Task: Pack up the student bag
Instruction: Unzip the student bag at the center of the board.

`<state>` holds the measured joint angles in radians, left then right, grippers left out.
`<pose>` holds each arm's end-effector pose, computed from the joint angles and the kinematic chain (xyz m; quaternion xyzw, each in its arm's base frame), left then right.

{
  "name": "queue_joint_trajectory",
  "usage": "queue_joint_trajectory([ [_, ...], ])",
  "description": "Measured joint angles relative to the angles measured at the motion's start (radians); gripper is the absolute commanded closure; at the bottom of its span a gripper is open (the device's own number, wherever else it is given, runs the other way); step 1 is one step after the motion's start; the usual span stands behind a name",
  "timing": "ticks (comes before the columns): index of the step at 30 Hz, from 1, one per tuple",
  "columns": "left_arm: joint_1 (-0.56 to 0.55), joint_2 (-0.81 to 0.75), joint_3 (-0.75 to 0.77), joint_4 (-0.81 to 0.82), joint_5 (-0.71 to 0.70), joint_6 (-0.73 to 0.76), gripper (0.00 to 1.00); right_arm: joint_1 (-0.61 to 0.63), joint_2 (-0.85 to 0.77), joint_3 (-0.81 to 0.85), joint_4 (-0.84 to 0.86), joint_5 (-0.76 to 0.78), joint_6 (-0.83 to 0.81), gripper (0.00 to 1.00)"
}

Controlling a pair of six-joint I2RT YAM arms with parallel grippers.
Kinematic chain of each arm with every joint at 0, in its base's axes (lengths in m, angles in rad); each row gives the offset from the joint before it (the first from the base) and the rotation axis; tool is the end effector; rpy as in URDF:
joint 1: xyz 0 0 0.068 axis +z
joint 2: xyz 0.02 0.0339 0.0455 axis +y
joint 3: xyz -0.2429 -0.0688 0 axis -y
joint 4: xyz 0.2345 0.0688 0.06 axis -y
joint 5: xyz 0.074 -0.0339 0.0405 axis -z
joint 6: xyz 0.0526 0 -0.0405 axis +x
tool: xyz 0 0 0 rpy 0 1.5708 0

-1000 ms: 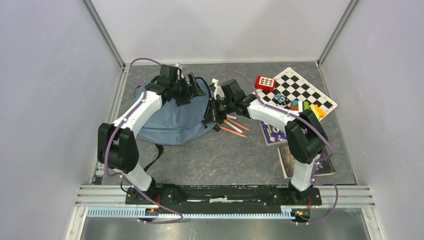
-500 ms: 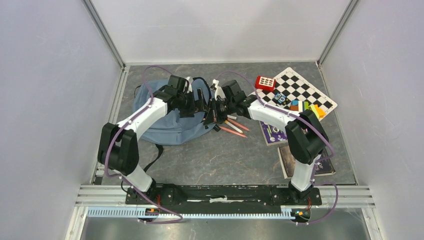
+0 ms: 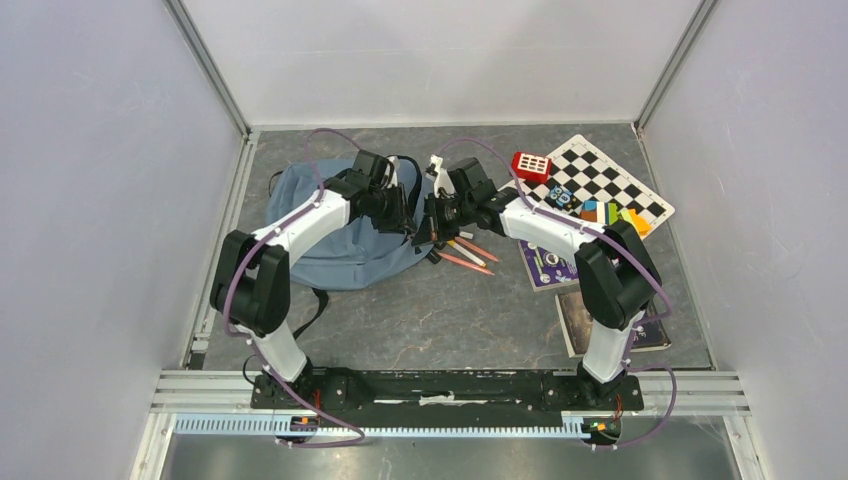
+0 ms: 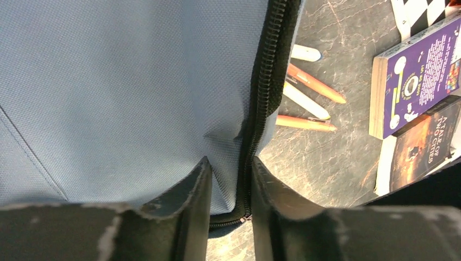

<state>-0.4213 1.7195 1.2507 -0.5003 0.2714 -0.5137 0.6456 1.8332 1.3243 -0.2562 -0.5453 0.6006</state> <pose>0.3254 -0.1613 0.1985 -0.0037 0.9471 -0.2477 0.2039 0.3054 0.2642 0.2038 -0.1255 0.8834 0.4215 0.1620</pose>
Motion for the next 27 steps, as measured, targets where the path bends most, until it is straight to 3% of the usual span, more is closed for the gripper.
queue_joint_trajectory([
  [7,-0.003,0.036,0.084,-0.048,-0.016,0.018,0.93,-0.001,0.0,0.0,0.004,0.009,-0.003,1.0],
  [18,-0.006,0.056,0.237,-0.121,-0.082,0.007,0.97,0.0,0.0,0.0,0.053,0.008,0.011,1.0],
  [27,-0.001,0.085,0.329,-0.187,-0.105,-0.027,0.93,0.025,-0.002,-0.003,0.109,0.043,0.048,1.0],
])
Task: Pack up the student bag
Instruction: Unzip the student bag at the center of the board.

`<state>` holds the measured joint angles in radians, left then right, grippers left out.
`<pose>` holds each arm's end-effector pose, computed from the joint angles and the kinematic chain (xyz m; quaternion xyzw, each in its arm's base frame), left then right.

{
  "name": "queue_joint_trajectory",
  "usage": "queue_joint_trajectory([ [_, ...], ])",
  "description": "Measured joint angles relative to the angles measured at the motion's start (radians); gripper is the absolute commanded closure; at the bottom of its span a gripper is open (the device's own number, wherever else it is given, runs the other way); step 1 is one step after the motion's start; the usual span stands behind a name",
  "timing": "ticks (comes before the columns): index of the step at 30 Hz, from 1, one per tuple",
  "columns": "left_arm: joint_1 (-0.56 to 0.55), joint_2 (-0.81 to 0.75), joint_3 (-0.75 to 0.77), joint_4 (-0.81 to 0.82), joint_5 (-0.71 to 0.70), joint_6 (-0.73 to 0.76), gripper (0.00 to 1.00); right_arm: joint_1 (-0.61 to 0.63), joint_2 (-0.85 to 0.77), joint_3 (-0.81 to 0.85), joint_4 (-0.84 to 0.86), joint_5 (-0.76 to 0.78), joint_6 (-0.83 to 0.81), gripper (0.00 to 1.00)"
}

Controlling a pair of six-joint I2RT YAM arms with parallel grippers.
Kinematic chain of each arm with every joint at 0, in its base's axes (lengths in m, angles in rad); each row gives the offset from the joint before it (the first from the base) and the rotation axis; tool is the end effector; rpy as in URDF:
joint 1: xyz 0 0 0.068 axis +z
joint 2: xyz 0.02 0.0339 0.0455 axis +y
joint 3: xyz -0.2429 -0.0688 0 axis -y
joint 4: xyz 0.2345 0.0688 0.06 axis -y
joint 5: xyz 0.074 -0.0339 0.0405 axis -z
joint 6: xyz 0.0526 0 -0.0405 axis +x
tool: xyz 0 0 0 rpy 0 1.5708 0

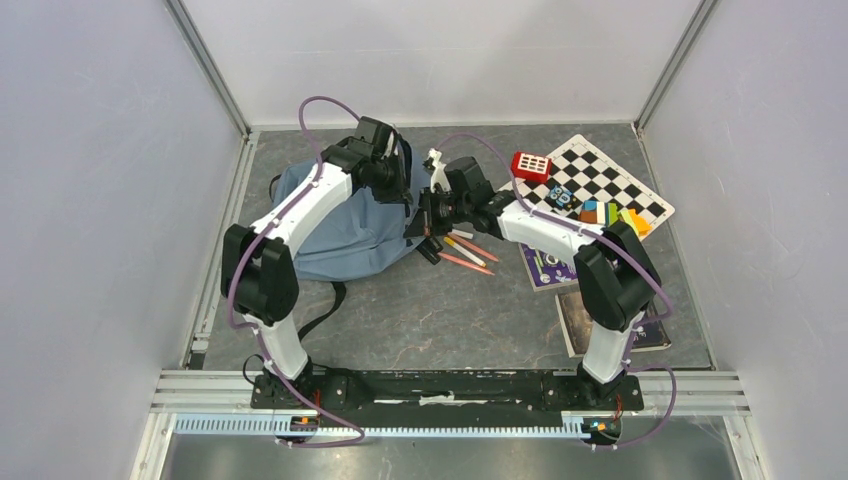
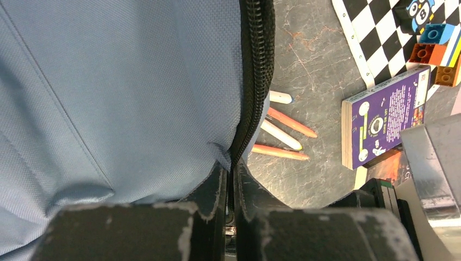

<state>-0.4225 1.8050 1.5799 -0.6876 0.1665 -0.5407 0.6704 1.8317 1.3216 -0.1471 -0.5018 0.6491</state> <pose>0.3570 -0.1701 0.2563 -0.0289 0.9430 -0.2189 0.2489 0.3069 0.2756 0.2127 -0.1188 0.8682 0.4379 0.2010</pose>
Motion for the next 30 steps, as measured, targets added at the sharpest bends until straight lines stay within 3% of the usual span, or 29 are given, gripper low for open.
queue_joint_trajectory([
  [12,0.048,0.001,0.037,-0.046,0.042,-0.043,0.93,0.035,-0.047,-0.084,0.14,0.098,0.097,1.0],
  [21,0.066,0.001,0.058,-0.047,0.053,-0.073,0.8,0.056,-0.047,-0.089,0.189,0.138,0.151,1.0],
  [30,0.09,0.001,0.021,0.05,0.053,-0.071,0.77,0.082,-0.013,-0.089,0.143,0.123,0.158,1.0],
])
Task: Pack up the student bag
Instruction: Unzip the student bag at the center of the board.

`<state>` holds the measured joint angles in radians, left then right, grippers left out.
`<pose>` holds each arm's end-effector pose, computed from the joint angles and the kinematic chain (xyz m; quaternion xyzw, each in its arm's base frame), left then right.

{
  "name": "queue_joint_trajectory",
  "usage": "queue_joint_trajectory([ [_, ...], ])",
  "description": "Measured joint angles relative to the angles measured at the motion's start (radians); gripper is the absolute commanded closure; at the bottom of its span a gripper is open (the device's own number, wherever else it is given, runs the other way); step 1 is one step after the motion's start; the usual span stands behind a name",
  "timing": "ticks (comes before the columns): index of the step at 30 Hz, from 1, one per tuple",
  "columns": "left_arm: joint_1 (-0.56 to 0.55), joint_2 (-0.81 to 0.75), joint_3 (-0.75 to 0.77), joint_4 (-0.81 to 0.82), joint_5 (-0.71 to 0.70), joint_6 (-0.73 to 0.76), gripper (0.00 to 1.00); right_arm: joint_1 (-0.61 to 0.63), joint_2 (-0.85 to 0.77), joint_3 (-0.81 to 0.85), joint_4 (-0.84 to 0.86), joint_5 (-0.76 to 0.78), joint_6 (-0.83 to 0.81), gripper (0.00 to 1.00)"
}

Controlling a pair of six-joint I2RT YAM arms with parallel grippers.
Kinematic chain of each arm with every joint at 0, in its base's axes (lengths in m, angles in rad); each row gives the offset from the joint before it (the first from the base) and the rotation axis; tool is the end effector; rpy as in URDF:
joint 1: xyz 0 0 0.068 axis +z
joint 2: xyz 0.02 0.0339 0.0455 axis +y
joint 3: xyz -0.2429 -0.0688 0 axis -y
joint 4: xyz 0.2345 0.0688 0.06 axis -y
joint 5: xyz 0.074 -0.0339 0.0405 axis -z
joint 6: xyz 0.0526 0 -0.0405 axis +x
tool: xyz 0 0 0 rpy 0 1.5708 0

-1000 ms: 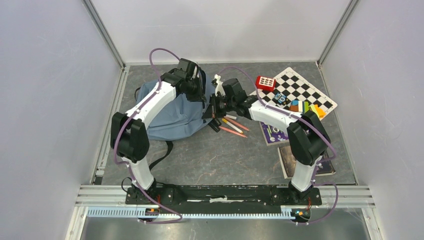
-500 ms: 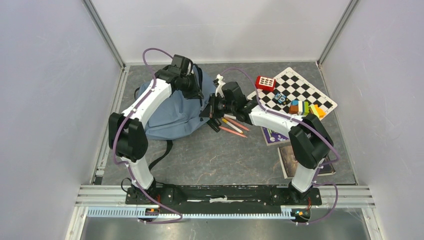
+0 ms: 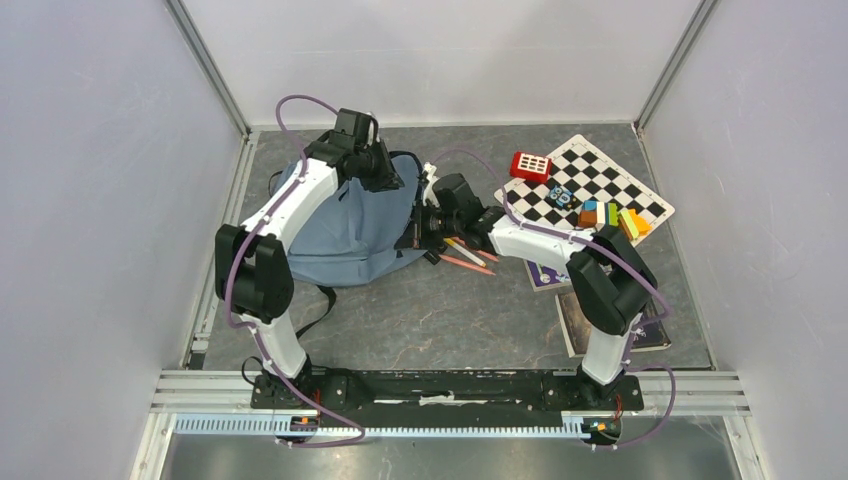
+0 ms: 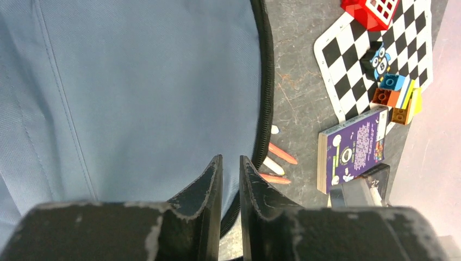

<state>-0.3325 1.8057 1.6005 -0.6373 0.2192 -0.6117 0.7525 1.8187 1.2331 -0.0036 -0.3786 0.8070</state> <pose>0.3760 -0.1420 0.2671 -0.0907 0.9252 -0.2520 0.2688 0.2863 0.2947 0.2011 -0.0651 0.8683 0.4435 0.2125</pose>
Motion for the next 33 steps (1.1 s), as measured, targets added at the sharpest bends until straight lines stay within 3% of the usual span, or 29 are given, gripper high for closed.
queue_joint_trajectory([
  [3,0.004,0.0,-0.044,0.037,0.001,0.001,0.73,0.005,0.011,0.0,-0.031,-0.01,-0.001,1.0],
  [12,-0.006,-0.015,-0.18,0.109,0.076,0.021,0.21,-0.008,0.006,-0.046,-0.038,-0.01,-0.004,1.0],
  [14,-0.016,-0.023,-0.204,0.121,0.092,0.031,0.15,-0.02,-0.009,-0.083,-0.039,-0.009,-0.004,1.0],
  [18,-0.048,-0.031,-0.243,0.131,0.104,0.048,0.13,-0.044,-0.04,-0.126,-0.042,-0.009,-0.004,1.0],
  [20,-0.064,-0.03,-0.25,0.127,0.093,0.057,0.19,-0.053,-0.05,-0.13,-0.041,-0.008,-0.004,1.0],
  [23,-0.081,-0.03,-0.25,0.119,0.069,0.072,0.41,-0.054,-0.056,-0.131,-0.039,-0.006,-0.004,1.0],
  [28,-0.085,-0.03,-0.246,0.109,0.039,0.086,0.64,-0.054,-0.057,-0.131,-0.039,-0.005,-0.004,1.0],
  [33,-0.084,-0.03,-0.22,0.101,0.028,0.084,0.95,-0.054,-0.06,-0.131,-0.039,-0.003,-0.005,1.0],
])
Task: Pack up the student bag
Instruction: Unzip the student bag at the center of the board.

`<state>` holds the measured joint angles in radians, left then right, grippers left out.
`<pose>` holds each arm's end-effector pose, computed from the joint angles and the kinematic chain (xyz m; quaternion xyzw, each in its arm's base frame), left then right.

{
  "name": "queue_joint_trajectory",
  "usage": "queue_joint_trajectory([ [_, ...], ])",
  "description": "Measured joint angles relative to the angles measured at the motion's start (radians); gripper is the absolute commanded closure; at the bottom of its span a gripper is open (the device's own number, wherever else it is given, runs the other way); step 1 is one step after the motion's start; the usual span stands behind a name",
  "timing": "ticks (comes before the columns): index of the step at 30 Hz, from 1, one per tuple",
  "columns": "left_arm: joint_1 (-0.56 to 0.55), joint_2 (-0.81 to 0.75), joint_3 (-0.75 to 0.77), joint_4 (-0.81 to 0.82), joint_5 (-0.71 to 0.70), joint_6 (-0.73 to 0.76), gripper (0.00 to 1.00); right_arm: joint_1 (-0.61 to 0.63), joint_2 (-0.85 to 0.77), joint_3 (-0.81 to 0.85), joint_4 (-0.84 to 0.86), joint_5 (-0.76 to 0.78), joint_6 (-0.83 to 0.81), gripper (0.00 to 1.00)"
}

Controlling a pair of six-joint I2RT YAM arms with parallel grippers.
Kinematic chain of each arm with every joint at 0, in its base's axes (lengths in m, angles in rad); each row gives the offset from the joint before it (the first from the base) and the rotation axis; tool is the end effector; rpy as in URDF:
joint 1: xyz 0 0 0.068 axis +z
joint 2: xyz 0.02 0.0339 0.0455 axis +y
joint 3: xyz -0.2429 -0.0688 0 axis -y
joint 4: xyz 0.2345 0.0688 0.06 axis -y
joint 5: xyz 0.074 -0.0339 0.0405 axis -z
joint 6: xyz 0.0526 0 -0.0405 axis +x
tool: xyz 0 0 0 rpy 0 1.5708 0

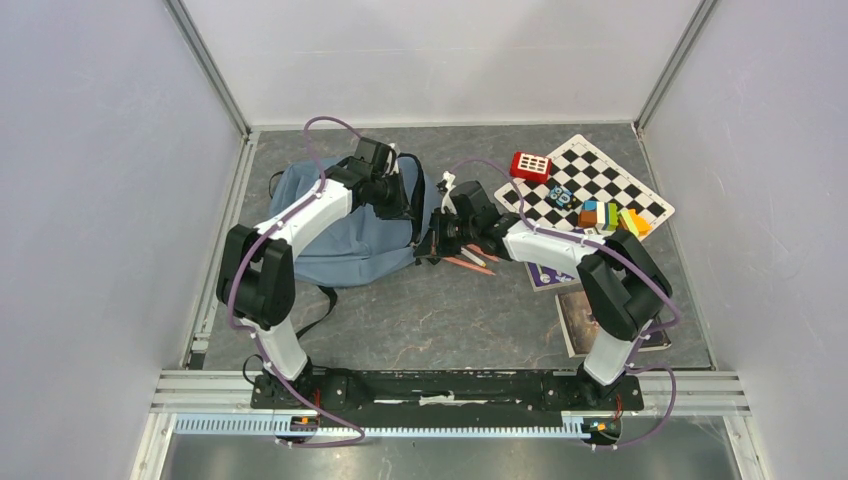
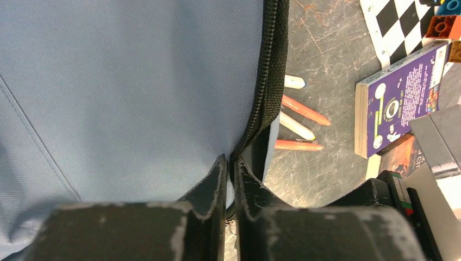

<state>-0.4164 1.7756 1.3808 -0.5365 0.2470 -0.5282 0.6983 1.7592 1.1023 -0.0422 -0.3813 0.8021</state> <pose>0.3456 -0.1669 0.2162 -0.0140 0.9428 -0.2460 0.2246 0.2799 0.2605 0.1774 -0.0337 0.8930 0.4083 0.1861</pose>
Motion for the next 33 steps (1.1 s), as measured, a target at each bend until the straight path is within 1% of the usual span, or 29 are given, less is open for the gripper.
queue_joint_trajectory([
  [1,0.0,0.0,0.002,0.0,-0.003,-0.003,0.98,0.0,0.0,0.0,0.0,0.0,0.0,1.0],
  [7,0.0,-0.001,0.006,-0.001,-0.004,-0.029,0.98,-0.008,-0.004,0.003,-0.002,0.002,-0.014,1.0],
  [10,0.001,-0.001,0.032,-0.003,-0.004,-0.054,0.98,-0.01,-0.004,0.02,-0.01,0.001,-0.023,1.0],
  [14,0.006,-0.001,0.077,0.021,-0.004,-0.115,0.98,-0.01,-0.004,0.056,-0.011,0.002,-0.029,1.0],
  [22,0.023,-0.001,0.1,0.076,-0.005,-0.238,0.98,0.008,0.008,0.097,0.006,0.021,-0.029,1.0],
  [30,0.039,-0.001,0.112,0.074,-0.008,-0.248,0.98,0.016,0.051,0.108,0.047,0.003,-0.029,1.0],
  [33,0.048,-0.001,0.112,0.075,-0.006,-0.248,0.98,0.022,0.085,0.148,0.049,-0.029,-0.037,1.0],
])
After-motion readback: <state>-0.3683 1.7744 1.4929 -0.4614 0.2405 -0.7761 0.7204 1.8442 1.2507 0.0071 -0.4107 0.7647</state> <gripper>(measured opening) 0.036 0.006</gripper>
